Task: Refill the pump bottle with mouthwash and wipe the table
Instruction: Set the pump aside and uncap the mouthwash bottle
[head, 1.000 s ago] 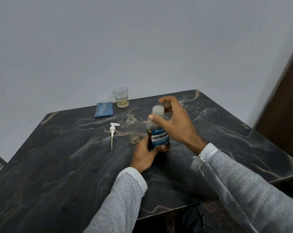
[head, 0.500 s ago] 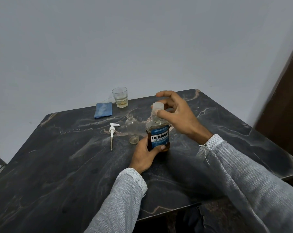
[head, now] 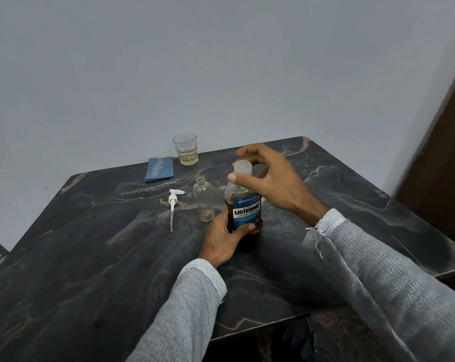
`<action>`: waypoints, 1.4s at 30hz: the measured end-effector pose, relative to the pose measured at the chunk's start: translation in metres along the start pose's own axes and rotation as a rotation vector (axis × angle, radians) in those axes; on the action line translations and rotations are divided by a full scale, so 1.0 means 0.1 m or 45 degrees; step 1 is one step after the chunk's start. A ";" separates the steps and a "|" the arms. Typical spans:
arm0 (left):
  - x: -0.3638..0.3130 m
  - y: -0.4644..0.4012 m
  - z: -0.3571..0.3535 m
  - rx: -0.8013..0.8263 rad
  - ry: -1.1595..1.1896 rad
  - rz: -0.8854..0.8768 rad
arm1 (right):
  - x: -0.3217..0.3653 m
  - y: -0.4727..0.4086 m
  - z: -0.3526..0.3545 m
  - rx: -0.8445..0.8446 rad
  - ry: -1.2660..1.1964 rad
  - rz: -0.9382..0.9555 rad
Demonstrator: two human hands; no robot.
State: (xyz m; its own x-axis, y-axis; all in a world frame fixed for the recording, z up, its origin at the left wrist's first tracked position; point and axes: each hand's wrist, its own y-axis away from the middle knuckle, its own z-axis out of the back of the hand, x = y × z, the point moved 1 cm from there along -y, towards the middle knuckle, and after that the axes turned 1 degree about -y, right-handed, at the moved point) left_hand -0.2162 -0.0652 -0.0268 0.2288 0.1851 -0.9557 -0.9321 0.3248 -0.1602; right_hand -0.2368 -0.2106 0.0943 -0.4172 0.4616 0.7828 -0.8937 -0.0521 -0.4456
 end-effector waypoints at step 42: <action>0.07 -0.03 -0.01 -0.017 -0.036 0.022 | -1.53 0.26 0.49 -0.516 0.008 -0.407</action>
State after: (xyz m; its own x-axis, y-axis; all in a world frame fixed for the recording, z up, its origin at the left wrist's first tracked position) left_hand -0.2118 -0.0662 -0.0333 0.2206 0.2171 -0.9509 -0.9395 0.3093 -0.1474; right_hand -0.2041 -0.3259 -0.0151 -0.1319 0.4037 0.9053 -0.8403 0.4390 -0.3181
